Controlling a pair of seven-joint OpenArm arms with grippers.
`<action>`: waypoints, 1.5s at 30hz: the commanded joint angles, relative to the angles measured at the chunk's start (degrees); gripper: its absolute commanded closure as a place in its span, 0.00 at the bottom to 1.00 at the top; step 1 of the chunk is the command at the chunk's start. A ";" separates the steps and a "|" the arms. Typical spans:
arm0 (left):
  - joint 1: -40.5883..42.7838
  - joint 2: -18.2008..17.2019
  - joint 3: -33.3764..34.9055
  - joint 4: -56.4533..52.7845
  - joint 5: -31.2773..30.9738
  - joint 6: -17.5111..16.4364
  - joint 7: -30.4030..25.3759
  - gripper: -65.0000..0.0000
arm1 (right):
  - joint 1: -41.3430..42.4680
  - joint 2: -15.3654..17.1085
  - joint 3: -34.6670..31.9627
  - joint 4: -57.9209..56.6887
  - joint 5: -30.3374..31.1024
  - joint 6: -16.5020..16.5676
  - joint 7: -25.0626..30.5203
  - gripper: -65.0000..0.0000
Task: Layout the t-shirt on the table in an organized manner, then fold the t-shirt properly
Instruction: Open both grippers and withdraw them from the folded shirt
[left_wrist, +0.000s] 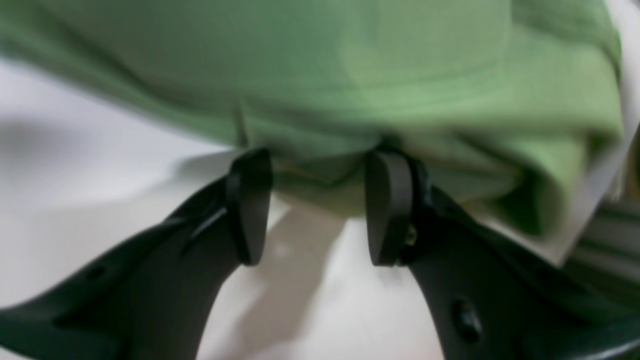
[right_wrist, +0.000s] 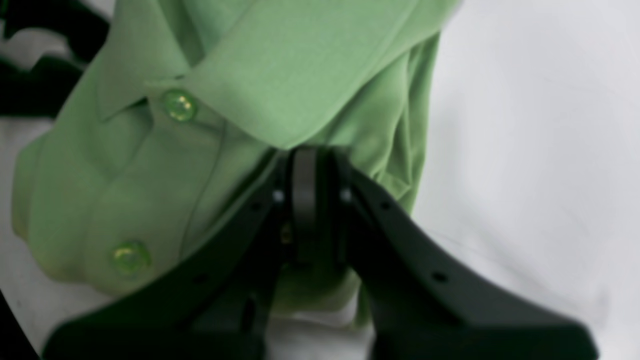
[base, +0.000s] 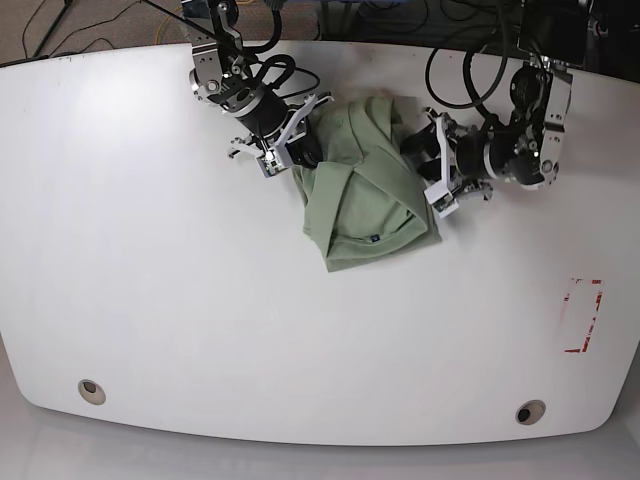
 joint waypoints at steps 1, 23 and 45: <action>-1.82 -0.34 0.86 -2.36 0.92 0.32 -0.87 0.56 | -0.13 -0.17 -0.10 0.75 -0.12 0.03 -0.10 0.93; -7.45 -3.24 -3.71 3.18 0.57 0.32 3.79 0.56 | -1.10 1.07 1.48 10.33 0.05 0.03 -6.95 0.76; -9.65 9.33 -23.58 4.59 1.01 0.32 6.86 0.55 | 14.90 -1.48 5.61 10.33 0.32 0.55 -19.00 0.18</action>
